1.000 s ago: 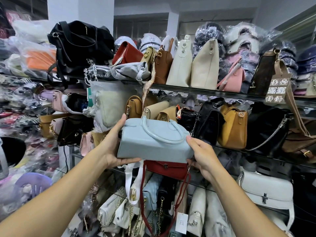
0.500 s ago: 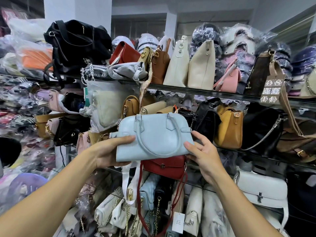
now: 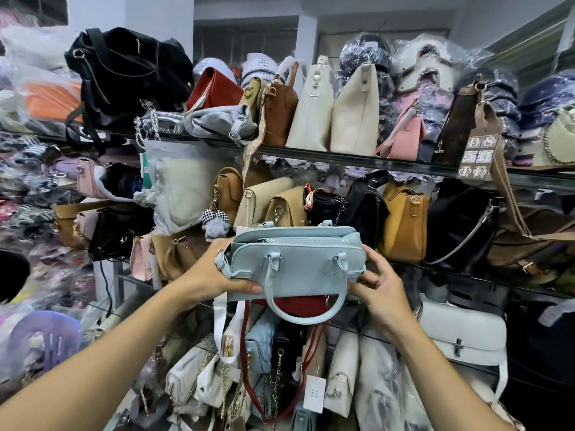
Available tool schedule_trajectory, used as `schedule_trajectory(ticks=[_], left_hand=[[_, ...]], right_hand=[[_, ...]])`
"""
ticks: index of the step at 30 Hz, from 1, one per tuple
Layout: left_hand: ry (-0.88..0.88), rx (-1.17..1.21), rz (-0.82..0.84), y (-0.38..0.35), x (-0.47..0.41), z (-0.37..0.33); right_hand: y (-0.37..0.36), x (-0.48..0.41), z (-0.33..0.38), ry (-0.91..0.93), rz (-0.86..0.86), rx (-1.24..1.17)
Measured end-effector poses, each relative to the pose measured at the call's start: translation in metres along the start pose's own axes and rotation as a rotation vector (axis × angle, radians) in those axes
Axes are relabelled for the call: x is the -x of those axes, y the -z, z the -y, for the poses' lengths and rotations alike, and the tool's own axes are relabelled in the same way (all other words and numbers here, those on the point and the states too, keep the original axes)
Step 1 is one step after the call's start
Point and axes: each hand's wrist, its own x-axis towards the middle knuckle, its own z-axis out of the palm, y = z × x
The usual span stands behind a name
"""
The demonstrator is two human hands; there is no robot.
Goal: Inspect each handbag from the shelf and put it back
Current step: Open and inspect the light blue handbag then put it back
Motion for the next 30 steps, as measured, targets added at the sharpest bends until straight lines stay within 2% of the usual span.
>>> schedule_trajectory(ticks=[4,8,10,15,24,27,30], left_hand=[[-0.036,-0.206,-0.11,-0.018,-0.013,0.02],[0.008,-0.186,-0.234,-0.052,-0.018,0.023],[-0.008,-0.215,-0.232,-0.072,-0.022,0.025],[0.08,-0.304,-0.104,-0.123,-0.031,0.043],[0.111,-0.355,0.096,-0.187,-0.072,0.07],[0.14,-0.436,0.176,-0.2,-0.092,0.085],[0.095,-0.564,0.239,-0.211,-0.117,0.096]], right_hand=[[0.019,0.001,-0.007,-0.024,-0.053,0.048],[0.046,0.003,-0.019,-0.054,-0.085,0.154],[0.062,0.006,-0.027,-0.057,-0.093,0.244],[0.103,0.018,-0.05,-0.11,-0.124,0.455],[0.16,0.018,-0.083,-0.236,-0.202,0.671],[0.167,0.009,-0.094,-0.275,-0.21,0.718],[0.173,-0.002,-0.101,-0.303,-0.247,0.759]])
